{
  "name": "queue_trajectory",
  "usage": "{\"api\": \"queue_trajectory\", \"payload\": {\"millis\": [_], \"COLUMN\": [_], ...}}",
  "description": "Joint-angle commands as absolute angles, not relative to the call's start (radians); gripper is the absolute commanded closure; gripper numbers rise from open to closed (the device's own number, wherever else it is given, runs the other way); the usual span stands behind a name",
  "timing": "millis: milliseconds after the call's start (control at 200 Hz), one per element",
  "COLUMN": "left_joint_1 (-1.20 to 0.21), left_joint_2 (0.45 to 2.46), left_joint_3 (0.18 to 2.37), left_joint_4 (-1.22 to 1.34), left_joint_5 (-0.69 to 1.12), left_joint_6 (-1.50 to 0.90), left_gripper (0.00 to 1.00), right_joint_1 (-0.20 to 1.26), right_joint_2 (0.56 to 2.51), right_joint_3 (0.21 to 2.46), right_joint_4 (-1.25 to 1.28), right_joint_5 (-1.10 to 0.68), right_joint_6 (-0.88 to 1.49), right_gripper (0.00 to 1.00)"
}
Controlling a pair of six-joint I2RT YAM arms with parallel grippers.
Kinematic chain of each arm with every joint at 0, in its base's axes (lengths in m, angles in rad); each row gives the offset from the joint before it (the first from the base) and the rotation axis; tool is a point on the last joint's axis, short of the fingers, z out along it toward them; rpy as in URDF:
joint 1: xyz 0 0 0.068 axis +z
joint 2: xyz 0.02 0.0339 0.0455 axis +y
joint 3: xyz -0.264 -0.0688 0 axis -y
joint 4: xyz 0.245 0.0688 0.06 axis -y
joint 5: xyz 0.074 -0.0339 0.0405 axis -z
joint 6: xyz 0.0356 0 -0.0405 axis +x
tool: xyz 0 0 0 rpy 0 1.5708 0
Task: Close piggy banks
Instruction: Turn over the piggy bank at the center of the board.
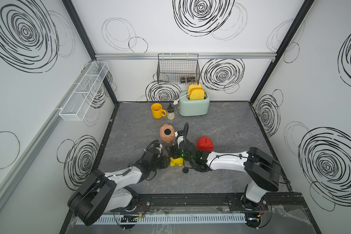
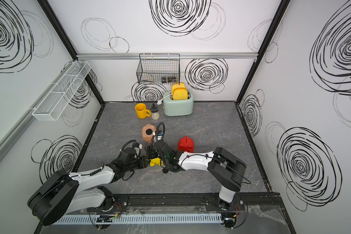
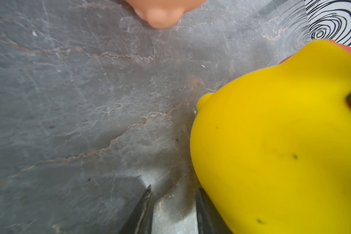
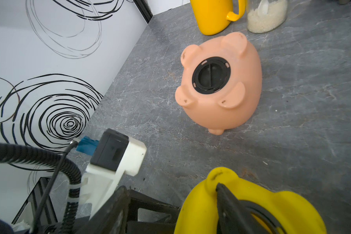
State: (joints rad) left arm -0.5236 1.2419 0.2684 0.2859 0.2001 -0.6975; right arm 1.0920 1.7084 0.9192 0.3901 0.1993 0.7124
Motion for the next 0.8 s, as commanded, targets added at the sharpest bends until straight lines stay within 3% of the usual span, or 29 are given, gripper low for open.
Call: {"api": "queue_trajectory", "payload": {"millis": [0,796], "left_joint_1": [-0.534,-0.517], "left_joint_2": [1.239,1.203], "left_joint_3": [0.281,0.261], "left_joint_4": [0.361,0.32], "left_joint_5": [0.198,0.17], "left_joint_6": [-0.685,-0.673], "left_gripper": [0.6,0.57], "right_joint_1": [1.118,1.126], "right_joint_2": [1.706,1.685], "right_joint_3": [0.939,0.962], "right_joint_4": [0.338,0.298], "right_joint_5": [0.159,0.151], "right_joint_6": [0.719,0.721], "right_gripper": [0.3,0.3]}}
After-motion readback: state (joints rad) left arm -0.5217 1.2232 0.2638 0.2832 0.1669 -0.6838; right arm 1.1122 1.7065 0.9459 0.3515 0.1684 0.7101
